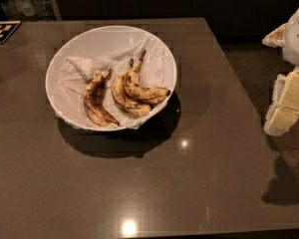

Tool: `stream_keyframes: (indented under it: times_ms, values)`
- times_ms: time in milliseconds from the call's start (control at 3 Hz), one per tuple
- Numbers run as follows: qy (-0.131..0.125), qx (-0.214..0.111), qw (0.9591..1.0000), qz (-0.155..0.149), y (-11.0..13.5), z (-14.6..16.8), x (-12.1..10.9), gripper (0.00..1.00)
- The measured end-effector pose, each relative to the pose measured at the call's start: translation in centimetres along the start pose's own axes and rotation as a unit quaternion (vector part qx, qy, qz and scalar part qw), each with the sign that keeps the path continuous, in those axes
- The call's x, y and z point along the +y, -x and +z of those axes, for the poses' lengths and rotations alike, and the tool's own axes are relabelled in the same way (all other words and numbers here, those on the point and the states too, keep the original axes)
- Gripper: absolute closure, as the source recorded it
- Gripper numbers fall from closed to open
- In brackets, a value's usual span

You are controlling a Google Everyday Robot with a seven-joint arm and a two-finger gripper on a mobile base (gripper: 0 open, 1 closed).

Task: Pick banana from white bowl

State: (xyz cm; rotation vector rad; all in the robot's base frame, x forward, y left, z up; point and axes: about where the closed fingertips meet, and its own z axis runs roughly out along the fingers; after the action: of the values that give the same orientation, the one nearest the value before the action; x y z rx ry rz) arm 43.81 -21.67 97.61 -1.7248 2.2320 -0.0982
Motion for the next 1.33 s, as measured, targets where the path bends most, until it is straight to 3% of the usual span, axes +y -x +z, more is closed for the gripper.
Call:
stream_keyframes:
  times_ms: [667,1000,1333]
  values:
    - [-0.011,0.005,0.9999,0.002,0.9,-0.4,0.2,0.00]
    - [-0.014,0.023,0.9994,-0.020,2.9,-0.9,0.7,0.00]
    - [-0.016,0.037,0.9971,-0.065,5.1,-1.3,1.6,0.00]
